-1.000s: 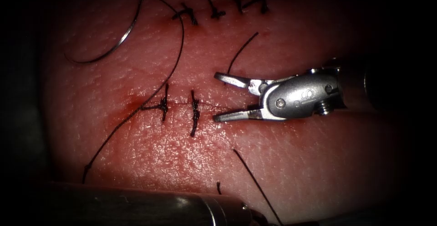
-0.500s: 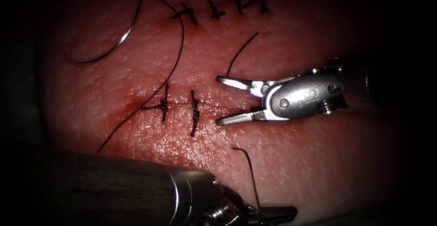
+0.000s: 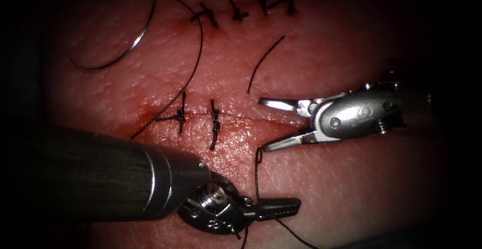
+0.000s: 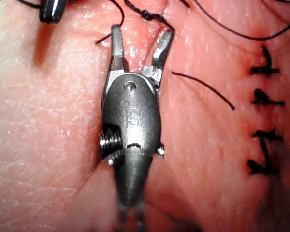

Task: Wound Closure
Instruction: Pass suture to right gripper and regrasp with left jaws

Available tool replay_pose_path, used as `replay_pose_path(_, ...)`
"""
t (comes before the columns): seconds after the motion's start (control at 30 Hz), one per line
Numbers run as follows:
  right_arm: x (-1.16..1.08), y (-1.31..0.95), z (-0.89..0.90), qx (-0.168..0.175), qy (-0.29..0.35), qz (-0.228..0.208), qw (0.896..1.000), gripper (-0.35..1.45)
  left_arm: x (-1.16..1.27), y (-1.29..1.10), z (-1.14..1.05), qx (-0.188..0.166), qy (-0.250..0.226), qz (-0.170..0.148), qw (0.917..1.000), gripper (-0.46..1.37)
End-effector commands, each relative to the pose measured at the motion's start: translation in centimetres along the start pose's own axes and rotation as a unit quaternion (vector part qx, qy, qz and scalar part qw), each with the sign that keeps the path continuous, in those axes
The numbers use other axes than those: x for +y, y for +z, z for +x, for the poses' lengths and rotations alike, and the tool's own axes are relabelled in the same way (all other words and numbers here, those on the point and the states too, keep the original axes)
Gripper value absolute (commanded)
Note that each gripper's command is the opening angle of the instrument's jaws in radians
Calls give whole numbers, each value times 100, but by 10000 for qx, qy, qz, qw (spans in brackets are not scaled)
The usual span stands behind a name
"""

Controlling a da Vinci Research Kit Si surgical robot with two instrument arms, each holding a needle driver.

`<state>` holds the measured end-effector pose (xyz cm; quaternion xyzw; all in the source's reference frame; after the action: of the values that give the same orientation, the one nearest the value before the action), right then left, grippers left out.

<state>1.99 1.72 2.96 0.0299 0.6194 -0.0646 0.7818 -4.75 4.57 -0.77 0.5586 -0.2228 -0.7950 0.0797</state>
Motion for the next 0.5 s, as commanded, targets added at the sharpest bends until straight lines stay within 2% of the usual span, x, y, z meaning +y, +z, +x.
replay_pose_path(0.03,1,3,1,45,-64,52,10000,98,-3,0,-1,-3,1,-41,10000,-35)
replay_pose_path(0.2,-3,8,7,135,-188,328,9992,94,-12,1,-8,-50,34,-30,10000,-35)
replay_pose_path(0.27,-4,5,9,15,-194,416,9989,93,-13,1,-10,-66,30,-27,10000,-35)
replay_pose_path(0.5,-9,6,16,27,-207,454,9988,90,-11,2,-15,-80,39,-20,10000,-35)
